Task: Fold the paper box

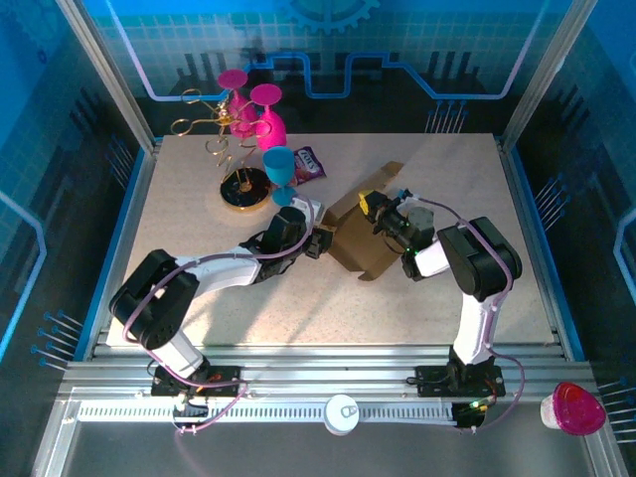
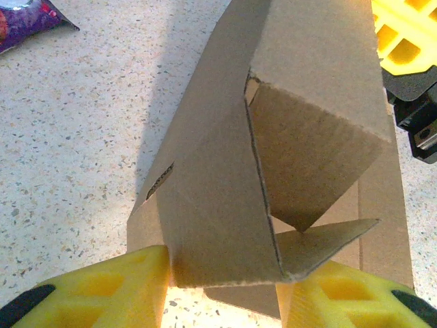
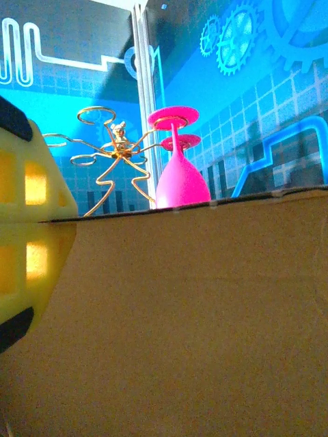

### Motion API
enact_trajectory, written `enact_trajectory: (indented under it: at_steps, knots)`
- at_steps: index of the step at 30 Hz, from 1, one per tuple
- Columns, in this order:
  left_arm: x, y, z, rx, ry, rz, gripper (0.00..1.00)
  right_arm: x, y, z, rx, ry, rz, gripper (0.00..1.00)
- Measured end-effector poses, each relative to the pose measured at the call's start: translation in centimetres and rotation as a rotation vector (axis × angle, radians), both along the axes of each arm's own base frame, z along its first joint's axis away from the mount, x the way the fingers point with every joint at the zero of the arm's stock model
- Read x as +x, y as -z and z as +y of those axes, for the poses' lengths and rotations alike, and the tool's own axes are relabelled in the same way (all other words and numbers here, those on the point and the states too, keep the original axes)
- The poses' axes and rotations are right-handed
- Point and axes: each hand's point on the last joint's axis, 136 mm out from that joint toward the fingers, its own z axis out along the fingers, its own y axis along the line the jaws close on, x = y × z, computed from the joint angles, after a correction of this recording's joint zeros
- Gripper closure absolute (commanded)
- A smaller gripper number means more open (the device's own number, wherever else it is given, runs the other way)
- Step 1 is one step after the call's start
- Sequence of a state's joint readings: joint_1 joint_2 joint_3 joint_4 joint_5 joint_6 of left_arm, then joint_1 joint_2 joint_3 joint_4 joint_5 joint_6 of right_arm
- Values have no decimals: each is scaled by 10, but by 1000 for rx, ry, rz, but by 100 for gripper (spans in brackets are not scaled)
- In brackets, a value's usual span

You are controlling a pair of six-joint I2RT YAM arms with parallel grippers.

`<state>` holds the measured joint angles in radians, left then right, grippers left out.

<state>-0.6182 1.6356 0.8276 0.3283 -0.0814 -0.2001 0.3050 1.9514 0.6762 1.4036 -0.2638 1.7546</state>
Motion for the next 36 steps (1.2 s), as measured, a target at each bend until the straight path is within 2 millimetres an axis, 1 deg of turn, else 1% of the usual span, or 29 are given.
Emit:
enact_trajectory:
  at_steps: [6,13,19,25,29,33,36]
  knots:
    - [3,9,-2,5,-1,6,54,1,2,1,-4,-2,12,100]
    - [9,10,-2,-21,-21,1,54,5,-2,6,-20,10,38,100]
    - [18,10,1,-81,-86,14,53,11,-4,14,-30,61,66,100]
    - [29,5,4,-170,-140,19,54,18,-8,19,-48,106,102,100]
    - [37,1,12,-225,-171,35,54,23,-9,20,-58,120,124,100]
    - [42,0,19,-264,-183,56,56,25,-10,21,-63,125,151,100]
    - [43,-1,20,-284,-179,69,58,24,-11,22,-70,133,175,100]
